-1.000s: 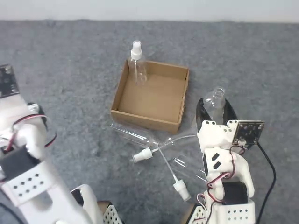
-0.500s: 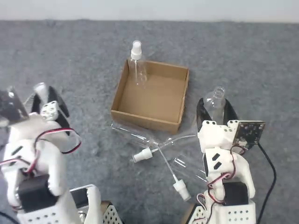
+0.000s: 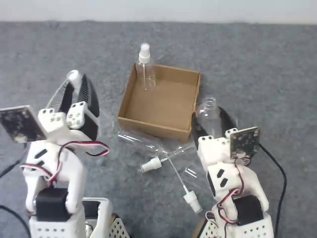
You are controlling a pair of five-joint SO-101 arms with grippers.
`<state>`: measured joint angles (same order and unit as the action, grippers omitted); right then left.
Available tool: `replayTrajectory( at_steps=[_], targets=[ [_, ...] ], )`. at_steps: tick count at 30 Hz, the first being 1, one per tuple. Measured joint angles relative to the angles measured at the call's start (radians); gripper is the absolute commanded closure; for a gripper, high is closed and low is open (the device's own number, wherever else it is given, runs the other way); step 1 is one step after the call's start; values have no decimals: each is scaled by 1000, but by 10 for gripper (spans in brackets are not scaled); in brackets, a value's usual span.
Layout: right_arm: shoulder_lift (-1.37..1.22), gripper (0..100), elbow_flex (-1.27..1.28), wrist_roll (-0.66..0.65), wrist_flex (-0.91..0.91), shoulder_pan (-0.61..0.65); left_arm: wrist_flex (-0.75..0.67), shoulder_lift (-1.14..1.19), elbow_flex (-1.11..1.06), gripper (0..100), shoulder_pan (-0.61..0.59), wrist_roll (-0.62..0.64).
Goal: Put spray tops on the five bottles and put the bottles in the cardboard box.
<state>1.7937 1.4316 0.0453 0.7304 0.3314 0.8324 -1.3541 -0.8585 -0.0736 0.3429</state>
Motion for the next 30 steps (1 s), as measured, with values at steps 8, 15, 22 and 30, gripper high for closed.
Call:
replayTrajectory(
  at_steps=[8, 15, 22, 30],
  targets=[
    [0, 989, 0, -37, 0, 121, -103, -15, 0, 988, 140, 0],
    [0, 989, 37, -114, 0, 241, -149, -15, 0, 988, 169, 6],
    [0, 989, 87, -164, -3, 338, -149, -15, 0, 988, 152, 89],
    [0, 989, 196, -232, -143, 374, -143, -144, 0, 988, 152, 92]
  ],
)
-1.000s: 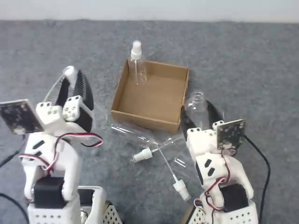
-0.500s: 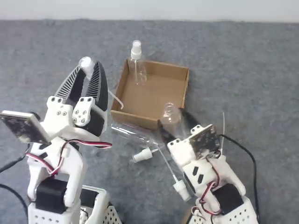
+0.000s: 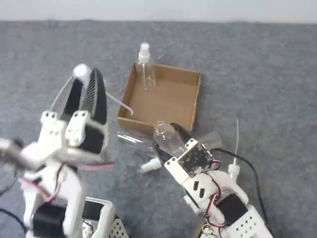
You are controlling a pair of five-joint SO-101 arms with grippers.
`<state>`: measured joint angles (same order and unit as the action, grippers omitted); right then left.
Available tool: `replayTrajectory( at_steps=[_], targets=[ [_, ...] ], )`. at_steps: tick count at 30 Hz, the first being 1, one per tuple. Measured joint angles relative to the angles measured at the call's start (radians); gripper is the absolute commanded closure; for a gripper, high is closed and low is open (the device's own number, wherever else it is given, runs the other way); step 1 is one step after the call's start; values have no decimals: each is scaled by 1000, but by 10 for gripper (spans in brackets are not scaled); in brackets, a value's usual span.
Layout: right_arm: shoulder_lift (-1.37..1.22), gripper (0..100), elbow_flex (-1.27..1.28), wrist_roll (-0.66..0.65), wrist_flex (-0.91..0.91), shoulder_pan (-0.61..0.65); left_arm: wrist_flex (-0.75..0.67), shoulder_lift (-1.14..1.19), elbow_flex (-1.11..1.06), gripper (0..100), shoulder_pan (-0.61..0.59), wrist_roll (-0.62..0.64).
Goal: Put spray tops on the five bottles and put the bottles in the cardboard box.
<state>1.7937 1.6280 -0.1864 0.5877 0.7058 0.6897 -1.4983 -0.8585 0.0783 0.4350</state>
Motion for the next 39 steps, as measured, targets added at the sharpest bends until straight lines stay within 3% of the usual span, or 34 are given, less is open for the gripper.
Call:
replayTrajectory(
  at_steps=[10, 18, 25, 39],
  targets=[
    [0, 990, 28, -6, -74, 51, 6, -126, -49, 988, 0, 3],
    [0, 990, 34, -6, -163, 61, 18, -126, -63, 988, 83, 17],
    [0, 990, 34, -6, -164, 77, 20, -126, -74, 988, 144, 17],
    [0, 990, 34, -6, -164, 110, 25, -126, -74, 988, 150, 17]
  ],
)
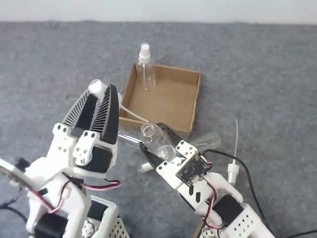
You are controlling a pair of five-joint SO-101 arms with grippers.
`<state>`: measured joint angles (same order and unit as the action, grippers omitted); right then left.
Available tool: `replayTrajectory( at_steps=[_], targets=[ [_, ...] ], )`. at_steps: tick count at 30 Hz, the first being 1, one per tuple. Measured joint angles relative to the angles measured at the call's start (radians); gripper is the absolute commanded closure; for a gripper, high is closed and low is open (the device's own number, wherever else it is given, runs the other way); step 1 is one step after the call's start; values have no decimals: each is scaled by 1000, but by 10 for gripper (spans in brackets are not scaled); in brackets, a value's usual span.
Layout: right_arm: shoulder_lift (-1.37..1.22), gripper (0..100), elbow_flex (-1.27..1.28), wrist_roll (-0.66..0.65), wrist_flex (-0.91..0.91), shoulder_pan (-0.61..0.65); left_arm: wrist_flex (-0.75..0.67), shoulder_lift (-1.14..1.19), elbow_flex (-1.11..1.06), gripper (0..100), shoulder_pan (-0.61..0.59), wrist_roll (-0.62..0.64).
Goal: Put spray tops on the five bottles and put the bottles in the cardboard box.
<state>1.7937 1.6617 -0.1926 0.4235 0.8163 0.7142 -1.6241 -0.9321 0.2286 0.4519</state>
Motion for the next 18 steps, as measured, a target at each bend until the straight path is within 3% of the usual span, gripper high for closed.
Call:
replayTrajectory(
  at_steps=[18],
  targets=[
    [0, 990, 0, 0, 0, 0, 0, -146, 0, 988, 2, -51]
  ],
)
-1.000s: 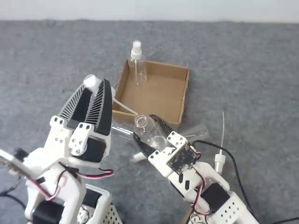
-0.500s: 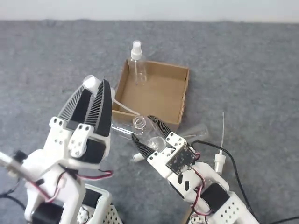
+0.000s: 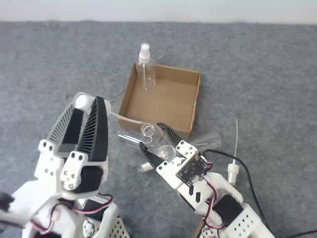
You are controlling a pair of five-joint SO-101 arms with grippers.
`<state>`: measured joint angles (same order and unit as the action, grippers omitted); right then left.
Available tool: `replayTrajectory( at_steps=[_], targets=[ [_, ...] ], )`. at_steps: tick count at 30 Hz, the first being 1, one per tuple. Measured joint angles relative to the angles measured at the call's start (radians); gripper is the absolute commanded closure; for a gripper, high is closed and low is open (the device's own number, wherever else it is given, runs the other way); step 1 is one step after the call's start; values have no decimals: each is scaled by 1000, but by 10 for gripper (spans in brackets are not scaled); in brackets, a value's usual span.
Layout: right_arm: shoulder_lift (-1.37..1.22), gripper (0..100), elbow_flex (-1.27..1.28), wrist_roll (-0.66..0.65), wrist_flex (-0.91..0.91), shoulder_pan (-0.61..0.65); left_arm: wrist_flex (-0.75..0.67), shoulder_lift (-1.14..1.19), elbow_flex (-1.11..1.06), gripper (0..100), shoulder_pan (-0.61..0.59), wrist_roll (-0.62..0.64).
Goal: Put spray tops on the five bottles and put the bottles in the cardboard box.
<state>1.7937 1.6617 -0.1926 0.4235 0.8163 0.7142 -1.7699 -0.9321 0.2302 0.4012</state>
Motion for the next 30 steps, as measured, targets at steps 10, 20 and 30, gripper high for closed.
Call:
replayTrajectory(
  at_steps=[10, 20, 30],
  targets=[
    [0, 990, 0, 0, 0, 0, 0, 0, -51, 988, 0, -2],
    [0, 990, 0, 0, 0, 0, -11, 0, -97, 988, 0, -2],
    [0, 990, 0, 0, 0, 0, -11, 0, -69, 988, 0, -2]
  ],
)
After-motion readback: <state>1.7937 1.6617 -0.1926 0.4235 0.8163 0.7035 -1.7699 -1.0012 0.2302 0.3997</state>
